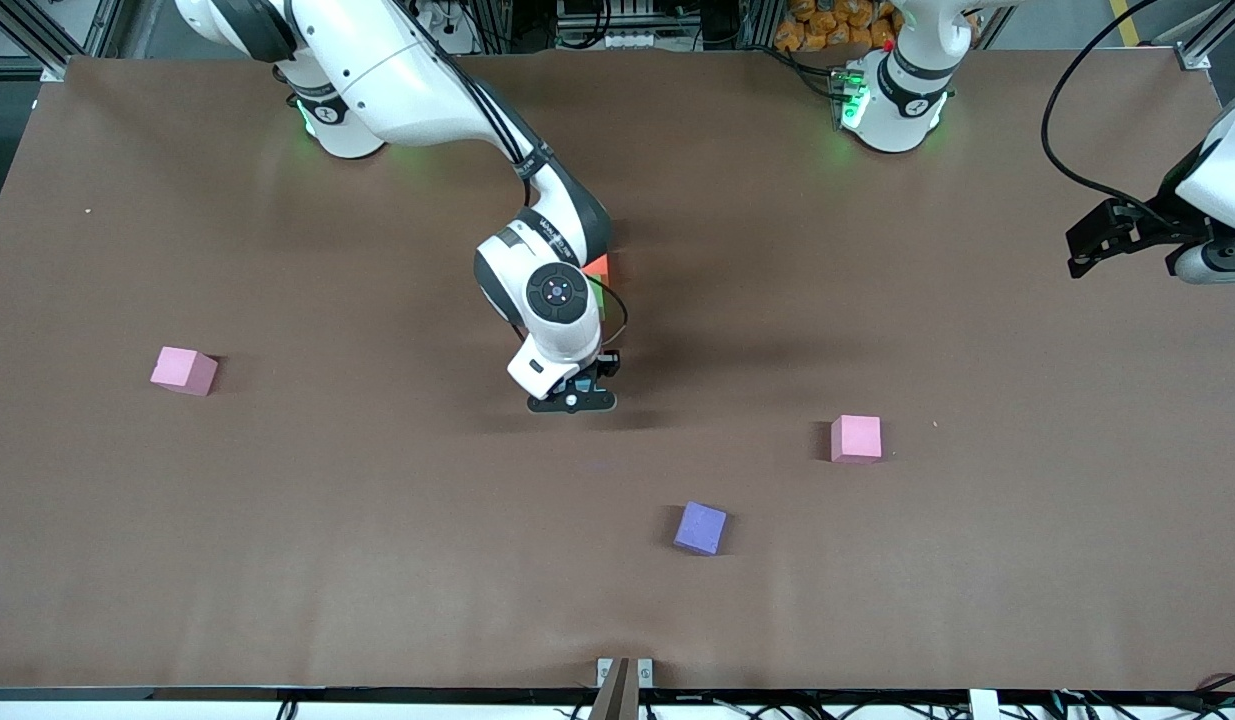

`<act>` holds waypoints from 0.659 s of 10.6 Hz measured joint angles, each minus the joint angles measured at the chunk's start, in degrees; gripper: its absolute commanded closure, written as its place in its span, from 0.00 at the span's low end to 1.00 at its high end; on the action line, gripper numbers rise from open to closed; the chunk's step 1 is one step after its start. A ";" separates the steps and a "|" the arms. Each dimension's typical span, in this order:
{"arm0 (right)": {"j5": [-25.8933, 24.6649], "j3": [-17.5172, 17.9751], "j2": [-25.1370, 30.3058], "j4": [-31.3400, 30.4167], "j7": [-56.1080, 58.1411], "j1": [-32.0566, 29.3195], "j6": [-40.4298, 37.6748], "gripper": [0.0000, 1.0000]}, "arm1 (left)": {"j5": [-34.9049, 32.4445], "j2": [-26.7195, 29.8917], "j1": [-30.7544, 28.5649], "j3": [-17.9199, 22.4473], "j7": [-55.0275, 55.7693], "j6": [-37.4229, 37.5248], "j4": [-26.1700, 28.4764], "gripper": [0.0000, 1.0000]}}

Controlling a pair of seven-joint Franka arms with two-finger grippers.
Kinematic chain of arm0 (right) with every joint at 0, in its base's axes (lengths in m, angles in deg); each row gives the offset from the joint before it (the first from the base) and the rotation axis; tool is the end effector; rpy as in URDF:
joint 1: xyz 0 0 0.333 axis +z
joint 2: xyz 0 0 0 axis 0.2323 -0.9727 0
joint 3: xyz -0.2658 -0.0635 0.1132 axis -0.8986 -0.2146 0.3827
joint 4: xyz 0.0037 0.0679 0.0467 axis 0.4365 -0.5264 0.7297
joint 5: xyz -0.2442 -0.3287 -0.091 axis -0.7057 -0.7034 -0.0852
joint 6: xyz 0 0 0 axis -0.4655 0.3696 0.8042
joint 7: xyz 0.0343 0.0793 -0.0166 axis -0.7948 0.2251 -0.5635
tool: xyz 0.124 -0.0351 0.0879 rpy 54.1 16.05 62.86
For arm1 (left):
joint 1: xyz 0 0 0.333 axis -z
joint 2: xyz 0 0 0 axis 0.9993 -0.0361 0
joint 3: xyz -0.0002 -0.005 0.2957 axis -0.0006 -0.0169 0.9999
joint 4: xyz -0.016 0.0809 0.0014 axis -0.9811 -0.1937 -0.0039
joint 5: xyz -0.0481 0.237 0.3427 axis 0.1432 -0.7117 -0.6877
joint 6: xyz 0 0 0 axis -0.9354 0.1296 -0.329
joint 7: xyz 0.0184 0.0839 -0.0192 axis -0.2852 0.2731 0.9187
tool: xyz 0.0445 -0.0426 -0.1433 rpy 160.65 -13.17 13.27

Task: Arrange blocks into number 1
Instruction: 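Lower the cyan cube next to the red cube with the right gripper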

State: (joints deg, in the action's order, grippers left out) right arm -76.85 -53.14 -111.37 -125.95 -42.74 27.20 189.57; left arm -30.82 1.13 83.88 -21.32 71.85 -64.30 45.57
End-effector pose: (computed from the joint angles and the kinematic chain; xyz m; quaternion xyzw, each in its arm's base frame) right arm 0.5510 0.4620 0.1374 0.9996 0.0186 -0.0216 0.0045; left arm 0.5801 -0.0311 0.5566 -0.9988 0.0104 -0.0303 0.0372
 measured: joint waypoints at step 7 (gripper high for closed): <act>0.86 0.91 -0.10 -0.79 0.18 0.08 0.00 1.00 | 3.41 0.01 0.07 -0.89 -0.41 0.17 -0.25 0.00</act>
State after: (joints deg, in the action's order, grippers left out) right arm -75.99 -52.23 -111.47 -126.73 -42.55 27.28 189.56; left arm -27.41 1.14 83.95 -22.21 71.44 -64.13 45.32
